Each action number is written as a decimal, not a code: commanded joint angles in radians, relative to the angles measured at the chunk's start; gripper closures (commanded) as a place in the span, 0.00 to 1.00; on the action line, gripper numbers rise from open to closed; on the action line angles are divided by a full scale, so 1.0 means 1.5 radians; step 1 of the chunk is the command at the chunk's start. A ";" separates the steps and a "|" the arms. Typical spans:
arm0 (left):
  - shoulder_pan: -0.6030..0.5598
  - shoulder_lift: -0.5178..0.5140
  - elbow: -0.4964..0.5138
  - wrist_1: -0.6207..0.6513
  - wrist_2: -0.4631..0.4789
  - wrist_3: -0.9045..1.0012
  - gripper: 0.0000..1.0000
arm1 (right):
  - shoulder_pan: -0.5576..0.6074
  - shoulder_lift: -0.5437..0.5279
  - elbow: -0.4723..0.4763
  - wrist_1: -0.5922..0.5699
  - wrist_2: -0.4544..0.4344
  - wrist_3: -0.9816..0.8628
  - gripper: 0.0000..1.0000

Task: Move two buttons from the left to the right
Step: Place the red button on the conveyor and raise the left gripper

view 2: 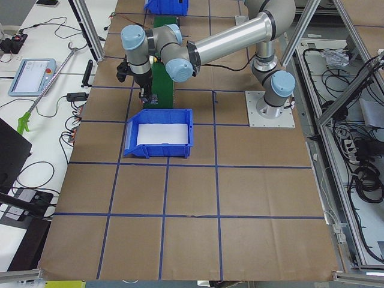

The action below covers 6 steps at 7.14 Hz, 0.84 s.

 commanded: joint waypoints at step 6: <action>-0.128 -0.020 -0.062 0.034 -0.003 -0.116 1.00 | -0.002 0.099 -0.002 -0.101 -0.002 -0.007 0.00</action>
